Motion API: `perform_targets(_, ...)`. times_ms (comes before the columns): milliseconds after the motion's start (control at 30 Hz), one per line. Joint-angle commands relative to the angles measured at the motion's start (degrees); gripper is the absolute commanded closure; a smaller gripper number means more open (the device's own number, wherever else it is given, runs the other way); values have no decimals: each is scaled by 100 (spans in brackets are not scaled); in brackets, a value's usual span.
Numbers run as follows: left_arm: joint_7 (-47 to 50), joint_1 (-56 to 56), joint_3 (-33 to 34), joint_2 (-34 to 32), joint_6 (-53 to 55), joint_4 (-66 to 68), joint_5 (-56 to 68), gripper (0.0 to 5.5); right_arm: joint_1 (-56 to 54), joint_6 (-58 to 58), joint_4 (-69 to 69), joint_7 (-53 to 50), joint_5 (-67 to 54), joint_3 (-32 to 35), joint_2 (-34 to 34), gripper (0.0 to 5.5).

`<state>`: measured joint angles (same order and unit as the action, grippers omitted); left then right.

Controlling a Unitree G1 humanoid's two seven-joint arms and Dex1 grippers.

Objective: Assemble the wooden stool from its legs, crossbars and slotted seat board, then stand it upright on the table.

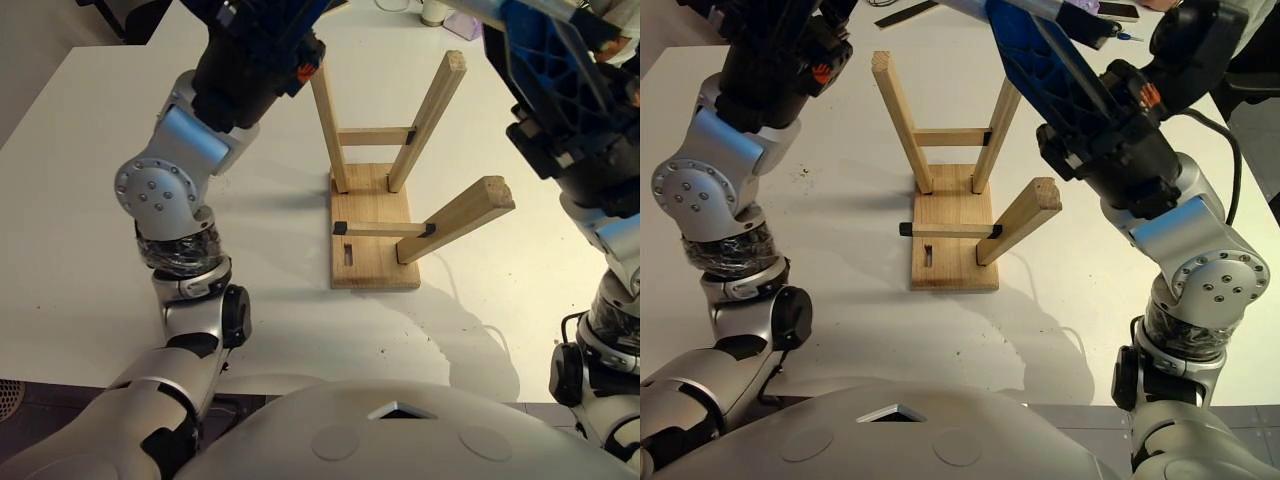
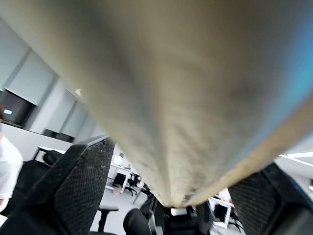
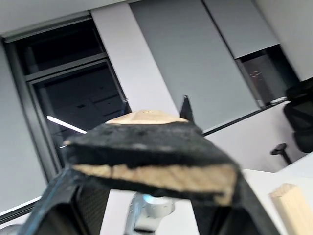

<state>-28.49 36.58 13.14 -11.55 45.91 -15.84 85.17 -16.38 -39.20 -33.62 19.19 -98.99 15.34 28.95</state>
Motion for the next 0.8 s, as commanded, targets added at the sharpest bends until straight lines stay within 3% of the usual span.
perform_targets(33, -248, -101, 30, -453, 295, -56, 259, 184, 40, -221, 111, 576, 114, 3, 342, 344)
perform_targets(167, -455, -113, -34, -737, 489, -69, 407, 208, 44, -309, 264, 1003, 369, -15, 546, 344)
perform_targets(400, -600, 30, -19, -933, 551, -18, 671, 329, 81, -388, 491, 1553, 875, -81, 773, 344)
perform_targets(767, -584, 90, 28, -948, 447, -1, 606, 333, 140, -443, 354, 1630, 1273, -213, 915, 344)
perform_targets(800, -583, 83, 40, -954, 439, -2, 599, 335, 104, -420, 382, 1543, 1355, -235, 899, 308)
